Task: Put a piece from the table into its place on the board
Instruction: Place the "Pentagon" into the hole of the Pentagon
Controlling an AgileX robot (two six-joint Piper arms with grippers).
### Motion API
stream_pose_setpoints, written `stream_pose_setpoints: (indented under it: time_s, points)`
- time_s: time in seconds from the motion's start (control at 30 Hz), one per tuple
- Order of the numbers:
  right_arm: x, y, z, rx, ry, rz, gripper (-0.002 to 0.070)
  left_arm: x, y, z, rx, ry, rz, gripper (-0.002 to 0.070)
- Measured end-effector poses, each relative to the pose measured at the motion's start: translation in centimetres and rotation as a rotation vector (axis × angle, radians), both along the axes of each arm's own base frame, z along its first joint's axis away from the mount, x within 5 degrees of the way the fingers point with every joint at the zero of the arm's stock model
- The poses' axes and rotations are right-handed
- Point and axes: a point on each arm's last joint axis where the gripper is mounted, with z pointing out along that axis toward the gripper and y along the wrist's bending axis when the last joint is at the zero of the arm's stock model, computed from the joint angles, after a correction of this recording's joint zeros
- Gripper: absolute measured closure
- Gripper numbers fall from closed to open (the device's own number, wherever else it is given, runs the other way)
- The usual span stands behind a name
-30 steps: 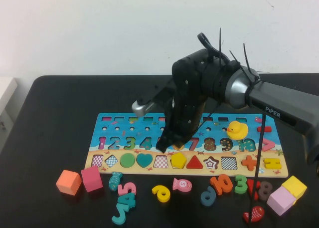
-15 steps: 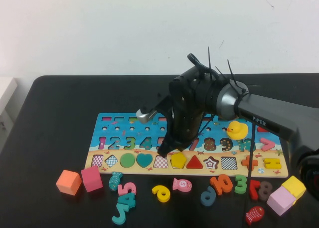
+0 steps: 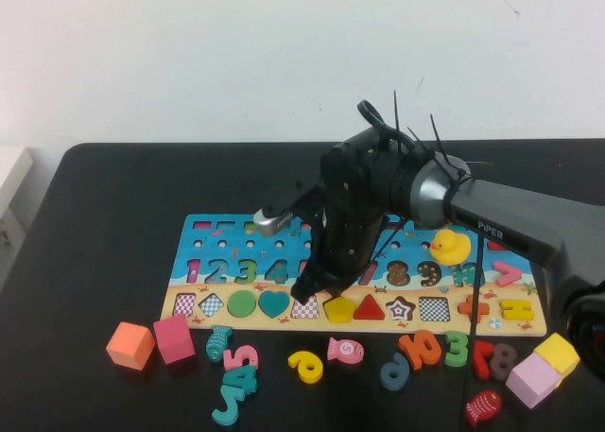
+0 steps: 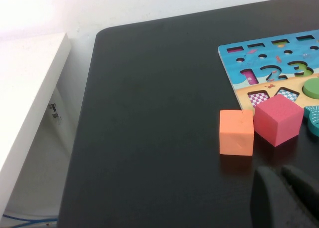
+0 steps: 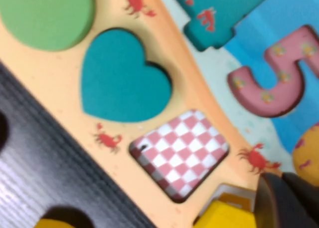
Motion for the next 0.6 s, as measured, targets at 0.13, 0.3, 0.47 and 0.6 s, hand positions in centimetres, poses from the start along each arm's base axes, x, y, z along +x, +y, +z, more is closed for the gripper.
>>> stream_pose_setpoints:
  time_s: [0.13,0.3,0.47,0.6]
  points:
    - [-0.1,0.1,0.0,0.005,0.007,0.003,0.0657,0.0,0.0,0.0,0.000,0.000,0.000,0.0676]
    - [-0.1,0.1,0.0,0.001,0.002,0.035,0.0657,0.0,0.0,0.0,0.000,0.000,0.000,0.0676]
    - [-0.1,0.0,1.1,0.010,-0.022,0.049,0.0657,0.0,0.0,0.0,0.002,0.000,-0.001,0.0676]
    - [-0.5,-0.3,4.3,0.030,-0.054,0.050,0.0657,0.0,0.0,0.0,0.003,0.000,-0.001,0.0676]
